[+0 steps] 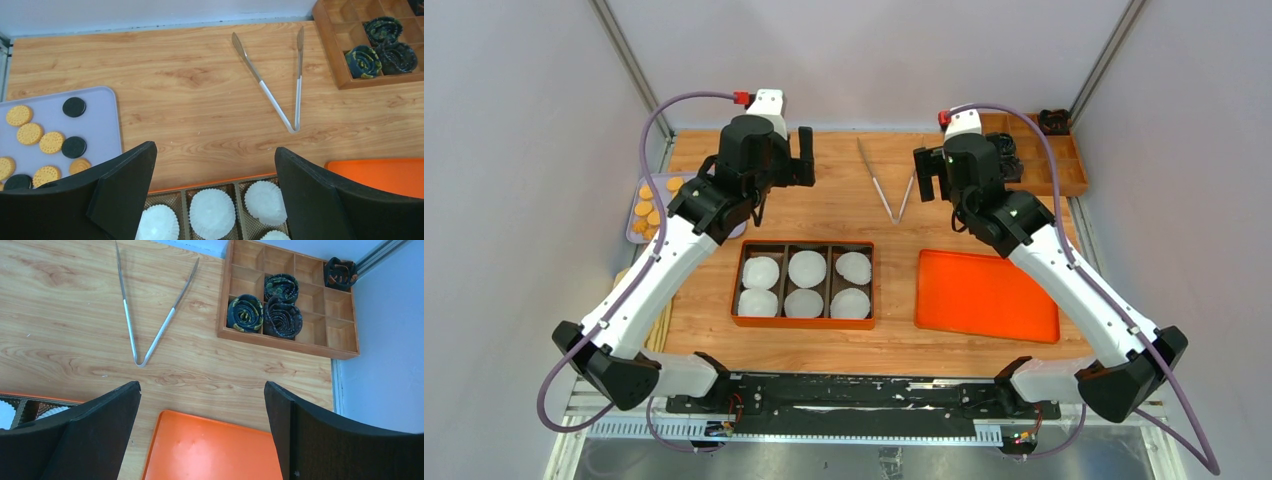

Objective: Pack the cookies

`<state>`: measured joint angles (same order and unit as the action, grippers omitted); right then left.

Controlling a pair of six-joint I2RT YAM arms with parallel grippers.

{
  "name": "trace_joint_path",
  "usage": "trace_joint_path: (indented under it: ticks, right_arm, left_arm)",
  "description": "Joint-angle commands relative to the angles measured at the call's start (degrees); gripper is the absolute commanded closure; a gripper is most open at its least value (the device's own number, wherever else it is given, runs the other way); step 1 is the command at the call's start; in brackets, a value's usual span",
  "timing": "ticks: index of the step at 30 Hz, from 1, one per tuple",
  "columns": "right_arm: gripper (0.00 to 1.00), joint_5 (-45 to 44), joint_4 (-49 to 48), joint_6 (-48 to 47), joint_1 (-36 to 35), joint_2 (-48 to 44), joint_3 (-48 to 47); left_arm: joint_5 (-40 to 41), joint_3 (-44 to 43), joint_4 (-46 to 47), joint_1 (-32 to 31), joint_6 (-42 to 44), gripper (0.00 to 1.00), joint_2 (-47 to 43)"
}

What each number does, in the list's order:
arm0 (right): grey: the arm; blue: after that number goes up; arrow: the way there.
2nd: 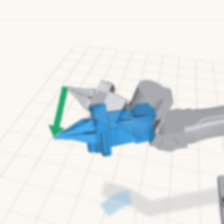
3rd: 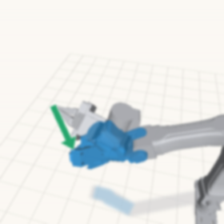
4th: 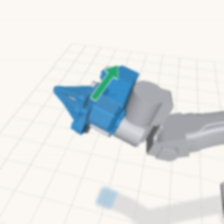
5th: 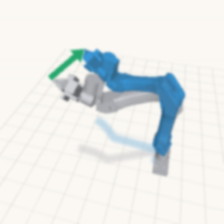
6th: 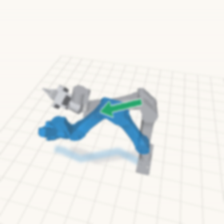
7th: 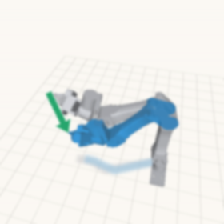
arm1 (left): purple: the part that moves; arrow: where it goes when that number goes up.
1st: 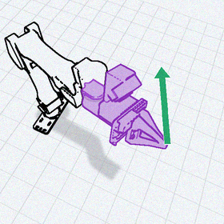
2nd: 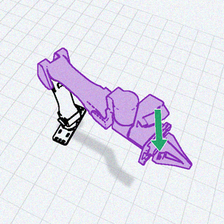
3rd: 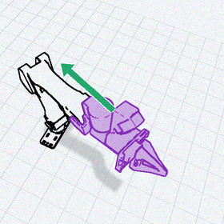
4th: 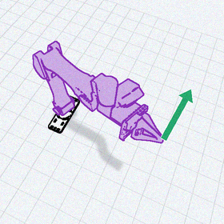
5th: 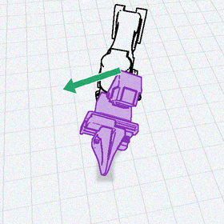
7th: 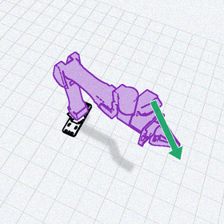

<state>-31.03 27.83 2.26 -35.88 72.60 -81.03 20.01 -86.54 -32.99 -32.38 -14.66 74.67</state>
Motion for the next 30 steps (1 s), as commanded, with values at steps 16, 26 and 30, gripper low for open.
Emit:
trace_joint_path:
  ticks: [16,26,30]
  right_arm:
    - [0.00,2.8,1.3,0.6,7.5,3.1,1.6]
    - [0.00,13.0,1.4,5.6,10.9,3.1,4.9]
    - [0.00,15.0,0.9,6.5,11.1,2.8,6.0]
  left_arm:
    - [-3.3,-18.6,-9.9,5.6,-6.2,0.06,19.7]
    - [-8.1,-19.0,-14.6,22.4,-15.1,0.16,34.1]
    - [-7.6,-18.2,-14.9,22.7,-14.4,0.24,38.8]
